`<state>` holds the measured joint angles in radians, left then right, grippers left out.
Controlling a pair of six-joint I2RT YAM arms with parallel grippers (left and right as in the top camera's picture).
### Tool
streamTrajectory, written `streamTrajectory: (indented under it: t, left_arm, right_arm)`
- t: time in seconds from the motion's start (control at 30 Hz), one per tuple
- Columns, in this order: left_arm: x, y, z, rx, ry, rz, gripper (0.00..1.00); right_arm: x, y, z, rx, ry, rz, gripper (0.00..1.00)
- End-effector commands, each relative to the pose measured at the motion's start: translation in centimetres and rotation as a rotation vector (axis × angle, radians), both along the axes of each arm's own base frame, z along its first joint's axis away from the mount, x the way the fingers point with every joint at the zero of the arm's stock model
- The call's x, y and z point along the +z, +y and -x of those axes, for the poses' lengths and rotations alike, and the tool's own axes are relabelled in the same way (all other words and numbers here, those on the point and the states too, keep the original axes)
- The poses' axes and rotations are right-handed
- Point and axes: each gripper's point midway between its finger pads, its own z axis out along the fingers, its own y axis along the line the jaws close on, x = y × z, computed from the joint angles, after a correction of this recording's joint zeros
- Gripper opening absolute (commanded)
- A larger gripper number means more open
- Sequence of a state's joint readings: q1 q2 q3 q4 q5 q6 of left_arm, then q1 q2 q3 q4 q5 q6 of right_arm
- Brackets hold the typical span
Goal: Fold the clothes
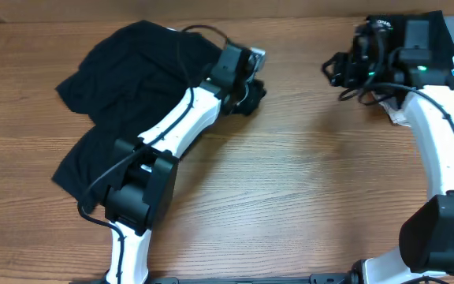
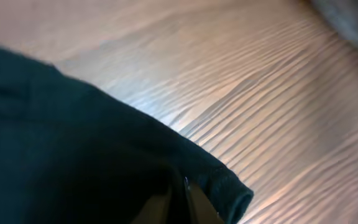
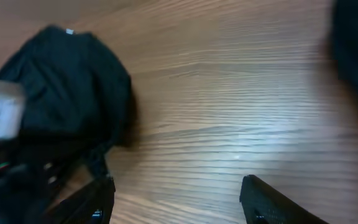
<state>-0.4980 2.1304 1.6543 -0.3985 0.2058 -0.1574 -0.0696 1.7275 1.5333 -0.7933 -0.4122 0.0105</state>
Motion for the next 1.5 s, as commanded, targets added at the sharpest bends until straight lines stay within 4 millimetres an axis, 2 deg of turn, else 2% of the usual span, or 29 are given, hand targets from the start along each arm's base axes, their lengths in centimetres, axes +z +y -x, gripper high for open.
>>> streamTrajectory:
  t: [0.0, 0.03, 0.07, 0.1, 0.13, 0.17, 0.33, 0.43, 0.47, 0.5, 0.67, 0.7, 0.77, 0.93, 0.97, 1.23, 1.37, 1.47]
  left_arm:
    - [2.4, -2.9, 0.2, -0.035, -0.031, 0.044, 0.13]
    - [2.5, -3.1, 0.3, -0.025, -0.023, 0.054, 0.22]
    - [2.8, -3.2, 0.3, -0.020, -0.013, 0.067, 0.39]
    - [3.0, -3.4, 0.4, -0.027, -0.008, 0.077, 0.65]
    - [3.4, -3.8, 0.7, -0.045, -0.001, 0.096, 0.86]
    - [4.2, -4.2, 1.0, -0.072, 0.013, 0.128, 1.00]
    - [7.1, -3.5, 1.3, -0.064, 0.046, 0.155, 1.00]
    - [9.4, -1.0, 1.8, -0.016, 0.080, 0.112, 1.00]
    - [10.6, 1.4, 2.3, 0.036, 0.105, 0.065, 1.00]
    - [11.2, 2.9, 2.7, 0.068, 0.118, 0.036, 0.99]
    - [12.6, 9.7, 5.2, 0.213, 0.196, -0.092, 1.00]
    - [12.9, 12.1, 6.3, 0.293, 0.236, -0.131, 1.00]
    - [13.0, 14.6, 7.4, 0.373, 0.280, -0.178, 1.00]
    - [11.8, 19.3, 10.7, 0.521, 0.435, -0.289, 1.00]
    - [10.9, 21.2, 11.7, 0.588, 0.489, -0.340, 1.00]
    - [5.7, 27.5, 14.0, 0.761, 0.669, -0.407, 0.96]
    - [2.6, 30.9, 14.3, 0.826, 0.708, -0.392, 0.96]
    - [0.5, 32.8, 14.5, 0.862, 0.725, -0.365, 0.96]
  right_arm:
    - [1.5, -2.0, -0.7, -0.046, -0.029, -0.049, 0.70]
    - [1.5, -2.3, -0.7, -0.051, -0.030, -0.055, 0.70]
    - [1.6, -2.6, -0.7, -0.056, -0.030, -0.059, 0.70]
    - [1.6, -2.9, -0.7, -0.062, -0.030, -0.059, 0.70]
    - [1.6, -3.1, -0.7, -0.067, -0.030, -0.058, 0.70]
    - [1.6, -3.4, -0.7, -0.074, -0.031, -0.058, 0.74]
    - [1.5, -3.7, -0.6, -0.079, -0.028, -0.058, 0.75]
    - [1.5, -3.4, -0.6, -0.074, -0.023, -0.059, 0.75]
    - [1.4, -2.8, -0.5, -0.061, -0.018, -0.059, 0.75]
    - [1.3, -2.4, -0.4, -0.050, -0.015, -0.057, 0.75]
    - [0.1, -1.1, -0.1, -0.033, 0.024, -0.026, 0.75]
    - [-0.8, -0.9, 0.0, -0.031, 0.055, -0.032, 0.75]
    - [-2.2, -0.8, 0.1, -0.041, 0.105, -0.043, 0.75]
    - [-5.5, 0.0, 0.4, -0.028, 0.206, -0.050, 0.75]
    - [-6.2, 0.6, 0.4, -0.010, 0.219, -0.047, 0.75]
    - [-6.4, 3.8, 0.1, 0.091, 0.177, 0.025, 0.75]
    - [-6.6, 4.0, 0.0, 0.089, 0.173, 0.058, 0.75]
    - [-6.7, 3.9, 0.1, 0.087, 0.178, 0.059, 0.75]
